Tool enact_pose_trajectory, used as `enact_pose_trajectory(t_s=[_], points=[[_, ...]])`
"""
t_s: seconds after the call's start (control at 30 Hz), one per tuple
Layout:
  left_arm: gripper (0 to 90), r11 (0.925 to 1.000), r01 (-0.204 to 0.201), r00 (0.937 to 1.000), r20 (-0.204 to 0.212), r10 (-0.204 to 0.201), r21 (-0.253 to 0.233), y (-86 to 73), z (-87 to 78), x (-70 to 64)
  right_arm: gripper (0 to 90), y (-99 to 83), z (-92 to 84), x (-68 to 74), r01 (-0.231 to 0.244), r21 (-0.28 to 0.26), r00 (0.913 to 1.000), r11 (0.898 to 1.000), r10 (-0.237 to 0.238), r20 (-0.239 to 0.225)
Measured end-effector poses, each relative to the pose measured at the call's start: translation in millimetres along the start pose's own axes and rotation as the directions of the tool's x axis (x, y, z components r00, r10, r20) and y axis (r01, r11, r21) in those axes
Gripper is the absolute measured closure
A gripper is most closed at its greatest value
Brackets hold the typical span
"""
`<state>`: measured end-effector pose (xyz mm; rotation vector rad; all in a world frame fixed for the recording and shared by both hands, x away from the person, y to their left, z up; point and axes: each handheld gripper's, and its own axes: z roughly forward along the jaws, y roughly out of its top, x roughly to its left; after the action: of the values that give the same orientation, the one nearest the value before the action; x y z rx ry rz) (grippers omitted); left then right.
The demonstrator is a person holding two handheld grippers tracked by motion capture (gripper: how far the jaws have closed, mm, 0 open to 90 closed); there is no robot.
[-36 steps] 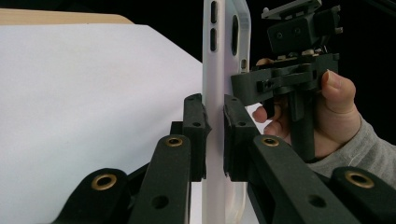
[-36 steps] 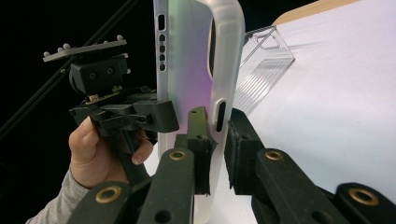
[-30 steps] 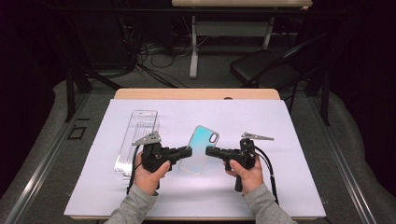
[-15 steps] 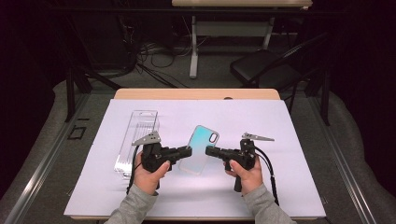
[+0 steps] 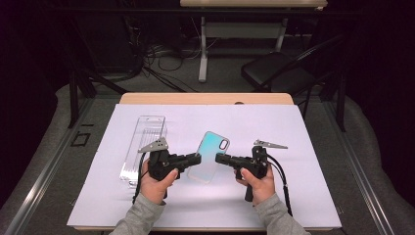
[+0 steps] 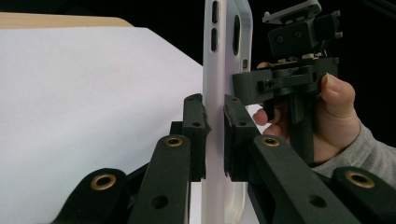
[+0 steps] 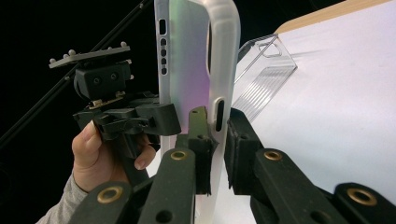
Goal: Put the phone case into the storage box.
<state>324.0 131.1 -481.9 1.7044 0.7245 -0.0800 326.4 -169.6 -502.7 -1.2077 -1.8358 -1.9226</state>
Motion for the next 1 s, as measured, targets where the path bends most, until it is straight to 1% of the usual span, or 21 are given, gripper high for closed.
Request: enact_pose_trajectory(t_s=[0.23,0.53,0.6,0.7,0.83,1.0], points=[[81.8,1.0,0.002,1.0,-0.002,-0.002,-0.009,-0.1,0.3,0.0,82.4,0.1,-0.4,0.8,-0.002,-0.006,1.0,1.0,0.002,-0.001],[80.7,1.0,-0.002,0.9999,-0.01,0.002,-0.006,0.0,0.2,-0.6,82.5,0.1,-0.6,1.4,0.004,-0.01,1.0,1.0,-0.004,0.001],[78.1,0.9999,-0.005,0.9998,-0.021,0.005,-0.01,0.1,-0.2,-0.4,82.5,0.4,-0.9,1.3,0.005,-0.014,1.0,1.0,-0.005,0.003],[75.3,0.9999,-0.003,0.9997,-0.026,0.002,-0.016,0.6,-1.3,0.1,82.4,1.0,-1.9,0.9,0.009,-0.018,0.9999,1.0,-0.009,0.008],[69.1,0.9995,-0.002,0.9992,-0.04,0.001,-0.031,1.2,-2.3,0.3,82.4,1.5,-2.5,0.5,0.011,-0.017,0.9999,1.0,-0.011,0.012],[63.6,0.9994,-0.002,0.999,-0.044,0.001,-0.034,1.9,-3.3,0.7,82.4,1.3,-2.5,0.5,0.02,-0.017,0.9995,1.0,-0.02,0.024]])
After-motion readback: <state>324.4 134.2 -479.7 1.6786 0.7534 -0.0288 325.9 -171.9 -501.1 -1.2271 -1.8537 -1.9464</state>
